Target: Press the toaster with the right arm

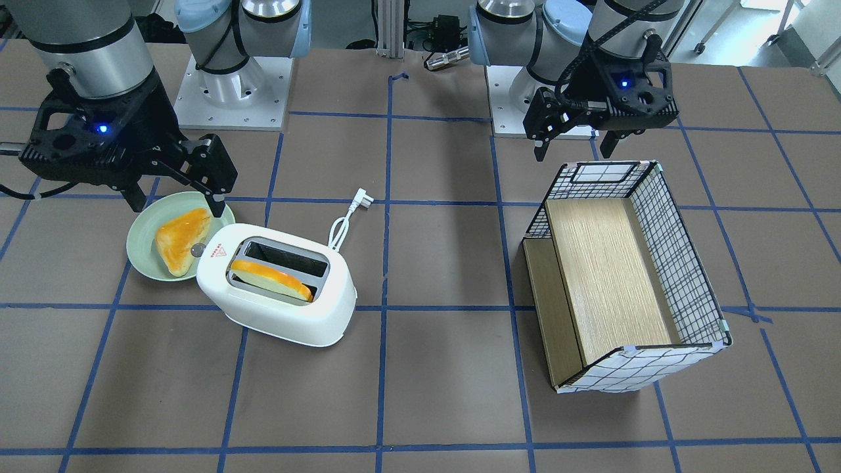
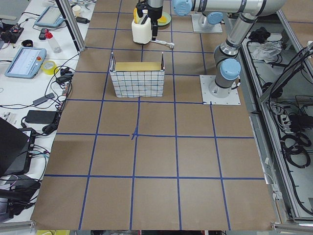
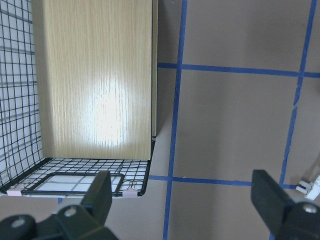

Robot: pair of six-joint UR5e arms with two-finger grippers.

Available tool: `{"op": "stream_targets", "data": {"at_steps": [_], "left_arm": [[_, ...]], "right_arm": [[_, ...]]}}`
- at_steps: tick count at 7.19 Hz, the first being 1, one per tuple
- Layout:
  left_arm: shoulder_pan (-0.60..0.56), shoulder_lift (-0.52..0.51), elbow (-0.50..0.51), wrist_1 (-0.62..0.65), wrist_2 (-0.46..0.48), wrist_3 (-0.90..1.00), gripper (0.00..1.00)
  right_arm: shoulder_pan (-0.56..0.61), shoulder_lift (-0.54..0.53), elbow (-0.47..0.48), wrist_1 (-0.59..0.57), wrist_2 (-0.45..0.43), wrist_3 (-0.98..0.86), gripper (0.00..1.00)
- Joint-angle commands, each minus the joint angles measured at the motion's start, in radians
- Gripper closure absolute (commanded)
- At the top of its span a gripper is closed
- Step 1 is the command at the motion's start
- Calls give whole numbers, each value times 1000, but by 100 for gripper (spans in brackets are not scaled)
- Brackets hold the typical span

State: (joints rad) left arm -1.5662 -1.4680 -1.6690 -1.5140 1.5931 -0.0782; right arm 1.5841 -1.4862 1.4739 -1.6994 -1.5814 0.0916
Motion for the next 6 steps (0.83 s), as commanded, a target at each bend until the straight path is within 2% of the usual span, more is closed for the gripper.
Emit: {"op": "stream_targets", "data": {"at_steps": [1,6], "left_arm": [[0,0,0,0,1,0,0],[0,0,-1,0,1,0,0]], "right_arm": [[-3,-9,8,81,-29,0,0],[4,-11,8,81,-16,2,0]]}}
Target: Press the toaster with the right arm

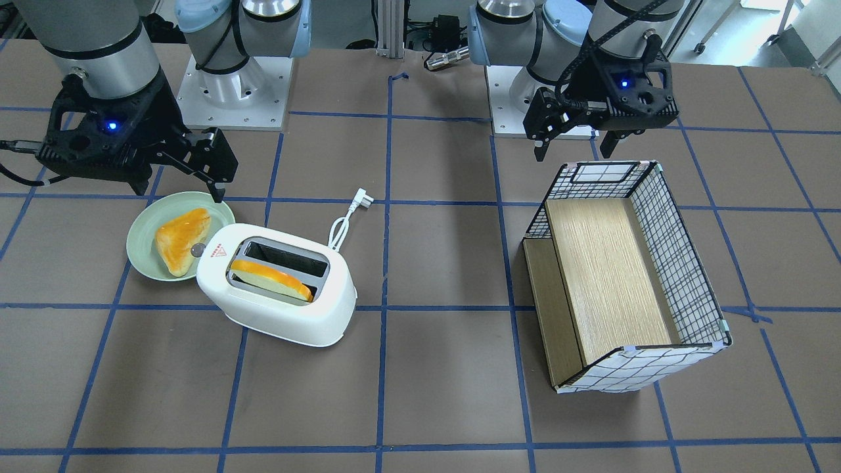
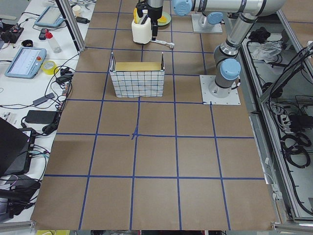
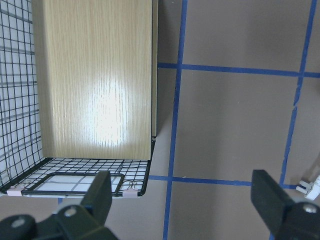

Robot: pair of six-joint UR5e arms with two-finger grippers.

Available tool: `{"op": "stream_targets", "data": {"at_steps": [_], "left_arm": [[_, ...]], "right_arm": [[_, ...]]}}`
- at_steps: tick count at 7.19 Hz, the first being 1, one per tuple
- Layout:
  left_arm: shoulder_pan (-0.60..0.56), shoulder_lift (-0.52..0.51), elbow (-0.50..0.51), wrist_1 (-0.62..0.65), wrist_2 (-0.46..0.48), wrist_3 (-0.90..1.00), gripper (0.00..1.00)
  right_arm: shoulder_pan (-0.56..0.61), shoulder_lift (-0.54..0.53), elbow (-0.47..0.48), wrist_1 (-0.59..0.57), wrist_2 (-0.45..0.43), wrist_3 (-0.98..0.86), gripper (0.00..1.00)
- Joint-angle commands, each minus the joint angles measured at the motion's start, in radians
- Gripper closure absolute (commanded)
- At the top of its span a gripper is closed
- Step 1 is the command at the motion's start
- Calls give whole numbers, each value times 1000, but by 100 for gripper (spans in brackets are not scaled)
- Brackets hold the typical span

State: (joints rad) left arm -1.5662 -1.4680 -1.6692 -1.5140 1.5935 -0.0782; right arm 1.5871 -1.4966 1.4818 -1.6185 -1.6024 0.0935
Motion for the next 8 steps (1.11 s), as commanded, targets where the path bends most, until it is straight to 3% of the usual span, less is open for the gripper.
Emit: {"op": "stream_targets", "data": {"at_steps": [1,3,8], "left_arm": [[0,0,0,0,0,0,0],[0,0,0,0,0,0,0],[0,-2,0,0,0,0,0]], "right_arm": [[1,-1,-1,0,9,-1,0],[-1,1,0,-1,42,-1,0],[-4,1,-2,0,27,-1,0]]}}
